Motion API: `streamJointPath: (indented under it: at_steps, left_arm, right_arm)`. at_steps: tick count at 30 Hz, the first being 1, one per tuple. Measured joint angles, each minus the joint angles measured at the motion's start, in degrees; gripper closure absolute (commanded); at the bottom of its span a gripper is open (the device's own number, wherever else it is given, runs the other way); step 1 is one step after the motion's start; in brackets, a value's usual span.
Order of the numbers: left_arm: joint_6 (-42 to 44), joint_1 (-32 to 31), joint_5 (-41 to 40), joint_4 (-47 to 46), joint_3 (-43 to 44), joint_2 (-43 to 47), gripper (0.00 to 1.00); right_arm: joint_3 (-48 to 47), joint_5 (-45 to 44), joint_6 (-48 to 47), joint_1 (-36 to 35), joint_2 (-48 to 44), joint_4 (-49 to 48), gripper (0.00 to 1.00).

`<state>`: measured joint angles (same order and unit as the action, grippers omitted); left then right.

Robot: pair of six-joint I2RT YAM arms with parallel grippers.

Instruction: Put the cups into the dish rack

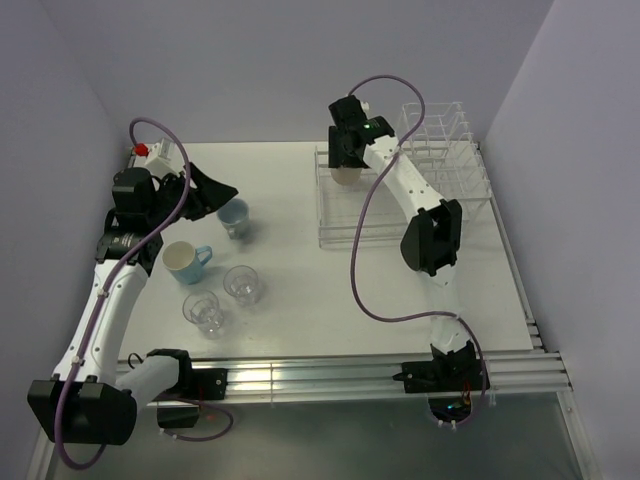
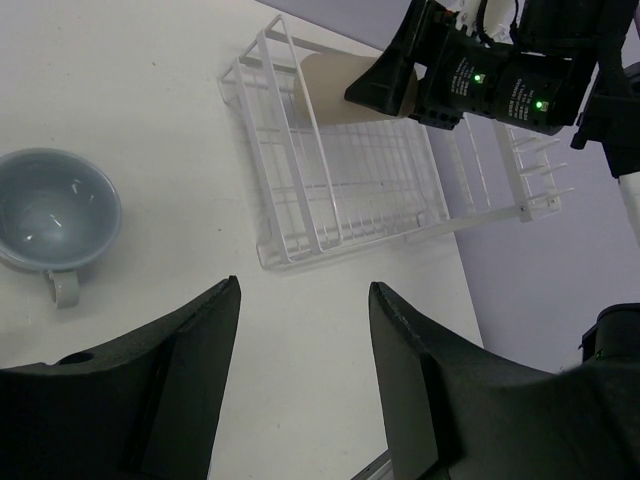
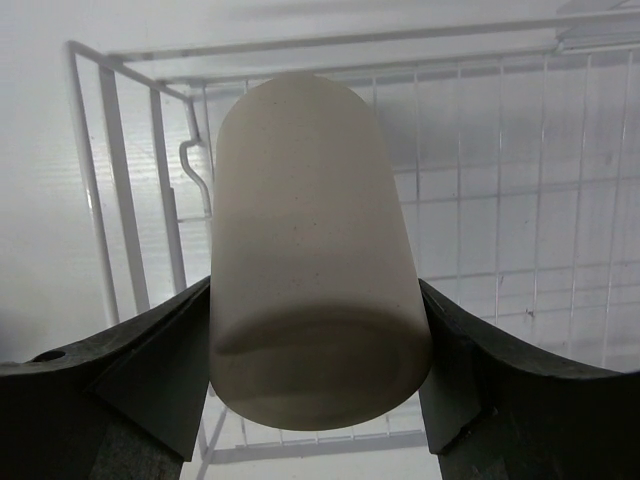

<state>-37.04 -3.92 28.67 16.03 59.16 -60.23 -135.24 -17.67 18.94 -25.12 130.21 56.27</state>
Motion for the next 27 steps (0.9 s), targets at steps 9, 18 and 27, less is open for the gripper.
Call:
streamJointPath:
  at_steps: [9, 18, 27]
  left_arm:
    - [0.0, 0.0, 0.0, -0.1, -0.5, -0.1, 0.39]
    - [0.0, 0.0, 0.0, -0.1, -0.9, -0.3, 0.39]
    - [0.1, 0.2, 0.0, -0.1, -0.9, -0.4, 0.39]
  right_arm:
    - [0.7, 1.7, -0.9, -0.1, 0.7, 0.0, 1.00]
    - [1.4, 2.4, -1.0, -0.4, 1.6, -0.6, 0.99]
    - [1.4, 2.7, -1.1, -1.0, 1.7, -0.7, 0.64]
